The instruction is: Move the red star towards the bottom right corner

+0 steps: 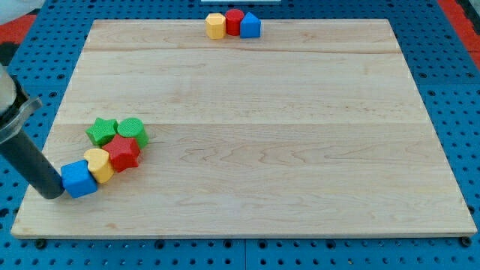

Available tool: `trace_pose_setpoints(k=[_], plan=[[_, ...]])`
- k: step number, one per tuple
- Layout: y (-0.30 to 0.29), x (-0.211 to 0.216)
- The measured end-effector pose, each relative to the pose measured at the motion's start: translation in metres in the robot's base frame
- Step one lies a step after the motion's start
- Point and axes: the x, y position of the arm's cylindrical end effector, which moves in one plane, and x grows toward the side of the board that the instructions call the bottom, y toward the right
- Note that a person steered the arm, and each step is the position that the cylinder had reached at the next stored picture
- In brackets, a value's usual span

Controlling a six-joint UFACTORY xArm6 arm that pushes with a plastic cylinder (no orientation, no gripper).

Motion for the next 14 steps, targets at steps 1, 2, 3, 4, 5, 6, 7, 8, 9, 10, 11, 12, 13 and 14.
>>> trace_pose_setpoints(k=[1,2,3,4,5,6,7,8,9,10,11,12,13,14], plan=[[0.001,-0.017],[0.004,-0.036],[0.004,-0.055],[0.004,-0.075],[0.004,-0.082],[0.038,-0.085],[0.084,-0.084],[0.095,-0.072],[0.095,-0.056],[0.126,-0.048],[0.159,-0.046],[0.191,-0.040],[0.198,-0.020],[0.251,-0.018]])
